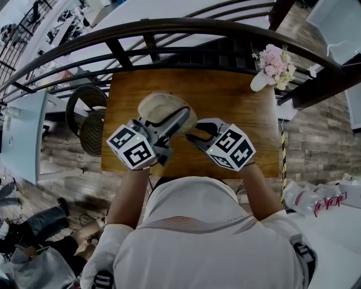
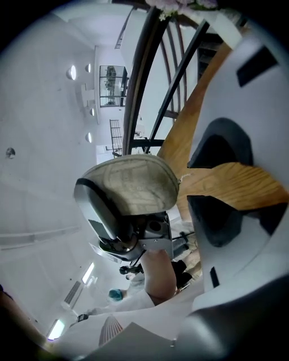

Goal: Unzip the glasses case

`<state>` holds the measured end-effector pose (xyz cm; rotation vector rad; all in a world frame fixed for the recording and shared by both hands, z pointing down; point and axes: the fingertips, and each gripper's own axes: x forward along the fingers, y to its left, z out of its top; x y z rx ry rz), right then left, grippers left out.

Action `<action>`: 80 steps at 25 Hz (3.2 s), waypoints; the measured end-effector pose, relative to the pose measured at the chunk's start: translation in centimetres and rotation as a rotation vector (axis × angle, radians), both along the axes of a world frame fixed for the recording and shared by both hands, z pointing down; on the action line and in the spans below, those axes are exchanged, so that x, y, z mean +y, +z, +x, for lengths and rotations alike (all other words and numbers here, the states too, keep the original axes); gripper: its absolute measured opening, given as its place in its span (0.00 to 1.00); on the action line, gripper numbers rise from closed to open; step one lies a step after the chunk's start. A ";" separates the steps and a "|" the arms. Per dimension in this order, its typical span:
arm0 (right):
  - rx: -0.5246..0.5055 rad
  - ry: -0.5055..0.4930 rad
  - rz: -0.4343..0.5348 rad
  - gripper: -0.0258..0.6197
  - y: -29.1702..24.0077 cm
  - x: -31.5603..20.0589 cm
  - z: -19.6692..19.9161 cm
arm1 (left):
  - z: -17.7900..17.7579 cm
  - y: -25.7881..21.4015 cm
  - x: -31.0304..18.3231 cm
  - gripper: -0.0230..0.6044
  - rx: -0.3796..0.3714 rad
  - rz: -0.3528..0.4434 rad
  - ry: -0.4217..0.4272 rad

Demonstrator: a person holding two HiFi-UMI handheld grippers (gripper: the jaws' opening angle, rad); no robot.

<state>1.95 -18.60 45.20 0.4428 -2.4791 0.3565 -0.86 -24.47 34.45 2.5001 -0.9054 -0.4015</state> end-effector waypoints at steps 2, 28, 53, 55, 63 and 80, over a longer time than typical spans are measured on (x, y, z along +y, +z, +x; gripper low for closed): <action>-0.001 0.008 0.007 0.35 0.0 -0.3 0.1 | 0.3 0.1 0.2 0.55 0.009 -0.007 0.012; 0.237 0.029 0.314 0.12 0.9 -2.0 1.6 | 1.3 2.1 1.3 0.49 -0.150 -0.026 0.027; 0.464 -0.220 0.861 0.12 -3.4 -2.4 1.2 | 5.0 11.6 6.6 0.49 -0.725 -0.196 0.399; 0.483 -0.247 0.896 0.12 -3.6 -2.3 1.1 | 5.1 12.6 6.9 0.49 -0.765 -0.215 0.415; 0.628 -0.431 1.014 0.12 -2.3 -1.2 0.8 | 4.7 16.2 8.5 0.49 -0.975 -0.292 0.523; 0.712 -0.602 1.022 0.13 -0.4 1.1 -0.3 | 5.0 21.0 10.6 0.50 -1.220 -0.337 0.687</action>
